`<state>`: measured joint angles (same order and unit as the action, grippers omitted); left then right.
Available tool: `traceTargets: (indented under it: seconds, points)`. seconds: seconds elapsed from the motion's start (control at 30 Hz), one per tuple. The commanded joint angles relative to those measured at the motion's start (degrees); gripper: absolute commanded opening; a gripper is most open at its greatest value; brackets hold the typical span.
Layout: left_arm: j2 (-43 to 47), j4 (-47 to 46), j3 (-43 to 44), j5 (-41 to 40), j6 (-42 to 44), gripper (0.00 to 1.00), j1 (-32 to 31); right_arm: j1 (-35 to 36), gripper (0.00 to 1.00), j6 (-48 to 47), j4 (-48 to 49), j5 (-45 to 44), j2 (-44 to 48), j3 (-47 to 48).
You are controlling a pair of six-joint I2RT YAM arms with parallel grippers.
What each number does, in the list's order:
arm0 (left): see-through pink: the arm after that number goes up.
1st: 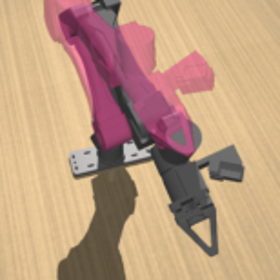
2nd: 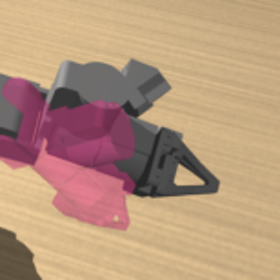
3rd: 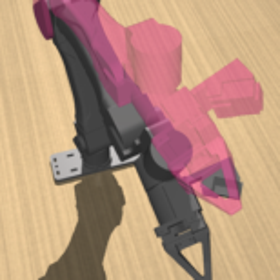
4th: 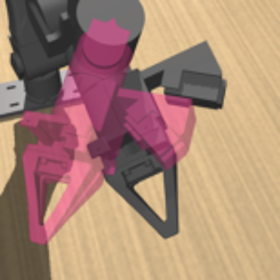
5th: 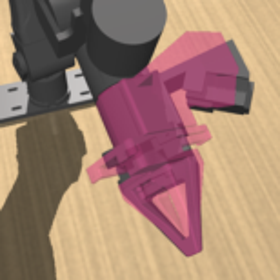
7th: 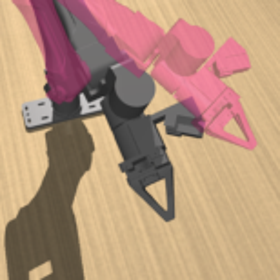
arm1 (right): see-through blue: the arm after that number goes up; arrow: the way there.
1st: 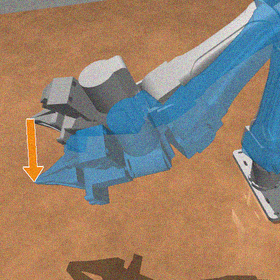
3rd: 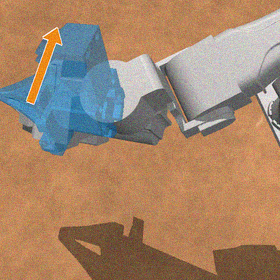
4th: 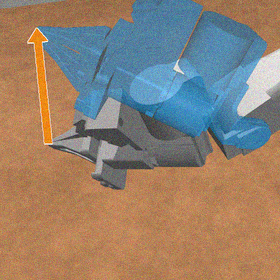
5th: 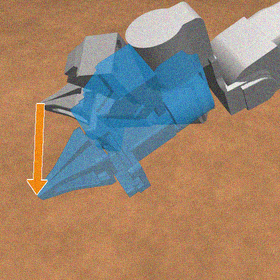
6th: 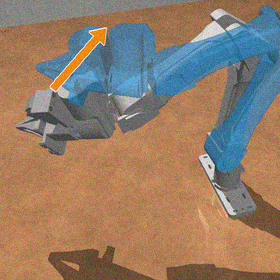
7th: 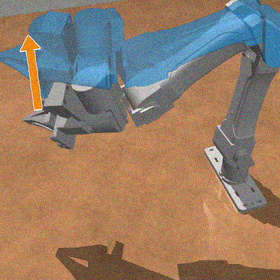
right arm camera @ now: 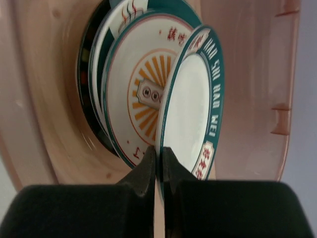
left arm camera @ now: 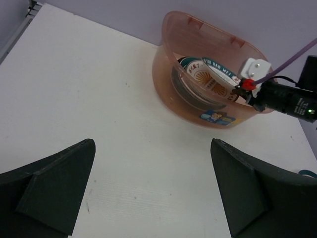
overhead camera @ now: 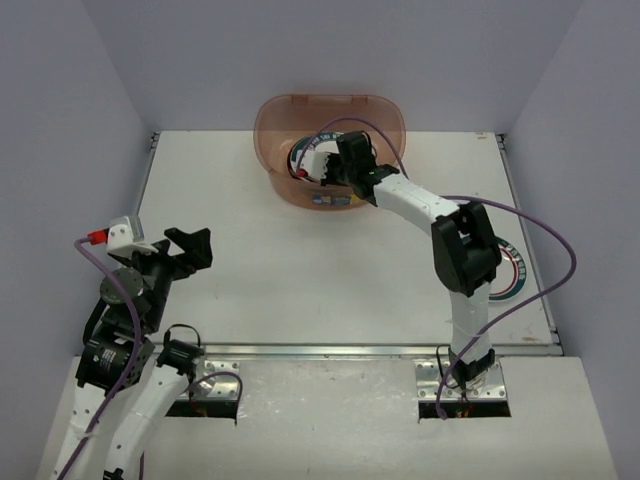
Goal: Place the plates into the plastic bin on the countertop
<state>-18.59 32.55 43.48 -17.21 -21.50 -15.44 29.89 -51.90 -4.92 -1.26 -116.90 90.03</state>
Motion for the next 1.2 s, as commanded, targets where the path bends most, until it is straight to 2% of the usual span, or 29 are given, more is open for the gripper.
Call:
traceTargets:
  seconds: [0.0,0.43,0.47,0.53,0.6,0.73,0.83,0.9,1.0,1.17]
  points:
    - [0.39,-1.79,0.11,-0.55,-0.39,1.00,-0.47,0.51,0.00,-1.40,1.46,0.45,-3.43,7.89]
    - [0.22,-1.97,0.02,-0.55,-0.30,1.00,-0.41,3.04,0.00,0.30,-1.14,2.40,-4.62,8.63]
    - [0.20,-1.94,0.05,-0.52,-0.28,1.00,-0.40,3.07,0.02,0.28,-1.10,2.24,-4.70,8.69]
    - [0.02,-1.88,0.11,-0.46,-0.21,1.00,-0.47,3.07,0.14,0.16,-0.58,1.68,-4.88,8.65]
    - [-0.04,-1.97,0.11,-0.51,-0.21,1.00,-0.47,3.11,0.20,0.08,-0.39,1.70,-5.04,8.66]
    - [0.04,-1.88,0.11,-0.71,-0.30,1.00,-0.47,3.08,0.43,2.12,-0.65,4.02,-4.48,9.25]
    - [-0.05,-1.88,0.03,-0.72,-0.30,1.00,-0.47,3.16,0.75,6.21,-1.44,6.20,-2.94,10.27]
    - [-0.21,-1.88,0.11,-0.80,-0.30,1.00,-0.47,3.16,0.85,7.54,-4.78,7.77,-1.52,11.51]
    - [-0.22,-1.79,0.11,-0.89,-0.30,1.00,-0.47,3.07,0.90,8.45,-12.89,8.45,-0.64,16.14]
    - [0.13,-1.70,0.11,-1.17,-0.39,1.00,-0.47,2.45,0.97,11.91,-19.37,7.33,0.89,19.59]
